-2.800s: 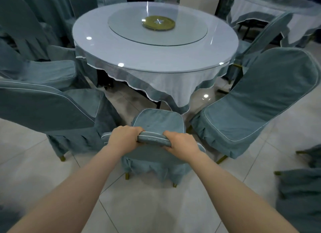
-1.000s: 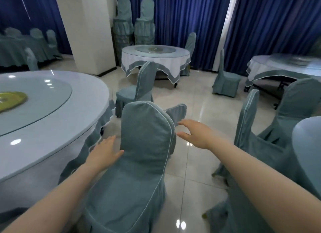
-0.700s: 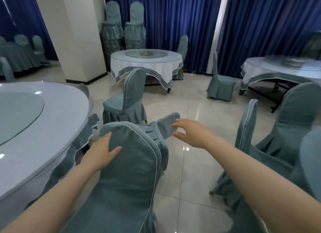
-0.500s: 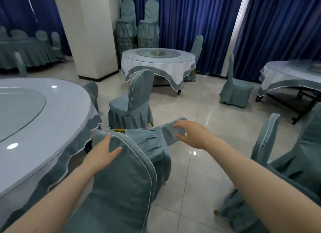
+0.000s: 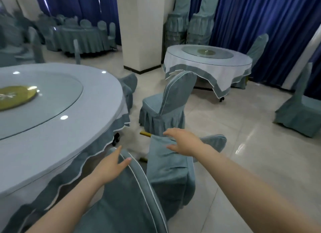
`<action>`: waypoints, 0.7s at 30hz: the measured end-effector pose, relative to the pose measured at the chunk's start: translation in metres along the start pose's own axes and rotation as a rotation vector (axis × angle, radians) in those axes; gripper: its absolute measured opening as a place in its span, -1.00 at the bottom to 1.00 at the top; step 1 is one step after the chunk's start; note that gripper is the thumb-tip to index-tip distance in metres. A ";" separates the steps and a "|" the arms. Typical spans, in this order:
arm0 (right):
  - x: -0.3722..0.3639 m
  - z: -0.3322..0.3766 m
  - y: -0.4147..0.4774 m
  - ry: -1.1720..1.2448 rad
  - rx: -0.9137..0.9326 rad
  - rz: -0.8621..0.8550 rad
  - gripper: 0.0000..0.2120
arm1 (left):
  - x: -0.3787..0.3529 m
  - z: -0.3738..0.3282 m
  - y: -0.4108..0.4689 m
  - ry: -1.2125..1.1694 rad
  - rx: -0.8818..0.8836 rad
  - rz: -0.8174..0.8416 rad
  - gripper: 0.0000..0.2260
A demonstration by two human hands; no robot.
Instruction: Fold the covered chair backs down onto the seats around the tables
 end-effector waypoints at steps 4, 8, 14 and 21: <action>-0.030 0.001 0.068 -0.014 0.138 0.126 -0.44 | -0.014 0.011 0.009 -0.085 0.076 0.035 -0.38; -0.071 0.017 0.126 -0.004 0.344 0.306 -0.32 | -0.021 0.015 0.009 -0.116 0.219 -0.041 -0.39; -0.123 0.062 0.141 0.030 0.657 0.541 -0.13 | -0.038 -0.010 -0.009 -0.197 0.427 -0.163 -0.26; -0.153 0.107 0.102 -0.121 1.011 0.703 -0.15 | -0.058 -0.036 -0.032 -0.261 0.654 -0.174 0.00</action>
Point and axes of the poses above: each hand's wrist, its own y-axis towards the middle knuckle, its own x-axis out of the back of the hand, z = x × y, the point moved 9 cm from there along y, towards the middle knuckle, and after that the axes turned 15 degrees about y, right-handed, at the moved point
